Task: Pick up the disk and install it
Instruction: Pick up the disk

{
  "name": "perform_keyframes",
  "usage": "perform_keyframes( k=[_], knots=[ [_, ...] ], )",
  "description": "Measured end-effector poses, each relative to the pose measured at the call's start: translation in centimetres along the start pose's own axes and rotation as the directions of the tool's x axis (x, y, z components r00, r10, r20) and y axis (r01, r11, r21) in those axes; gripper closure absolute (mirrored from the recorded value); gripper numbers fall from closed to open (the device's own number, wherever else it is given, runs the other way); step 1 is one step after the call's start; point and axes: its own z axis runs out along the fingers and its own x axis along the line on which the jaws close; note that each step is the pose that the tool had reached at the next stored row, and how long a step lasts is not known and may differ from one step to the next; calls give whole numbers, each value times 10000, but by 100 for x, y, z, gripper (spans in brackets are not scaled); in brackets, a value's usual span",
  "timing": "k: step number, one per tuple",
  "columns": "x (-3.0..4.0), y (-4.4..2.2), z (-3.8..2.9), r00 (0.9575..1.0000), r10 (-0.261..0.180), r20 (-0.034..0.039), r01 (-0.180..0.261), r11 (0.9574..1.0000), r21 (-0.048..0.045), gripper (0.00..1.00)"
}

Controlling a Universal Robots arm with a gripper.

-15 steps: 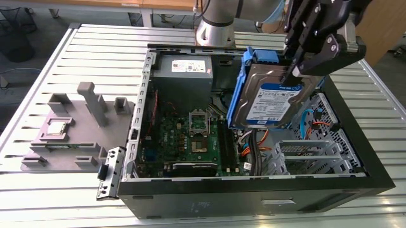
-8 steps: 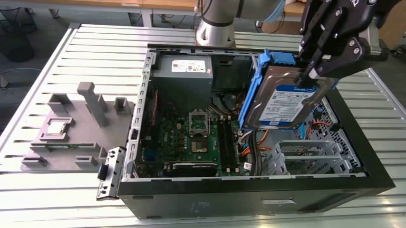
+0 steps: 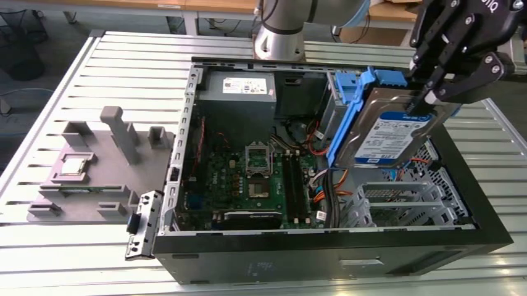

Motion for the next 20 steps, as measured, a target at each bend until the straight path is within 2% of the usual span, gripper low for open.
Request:
perform_keyframes(
  k=[4, 7, 20],
  knots=[
    [-4, -106, -2, 10000, 0, 0, 0, 10000, 0, 65],
    [15, -133, -4, 10000, 1, -1, -1, 10000, 0, 65],
    [278, -194, -18, 10000, 14, -1, -14, 10000, 1, 65]
  ],
)
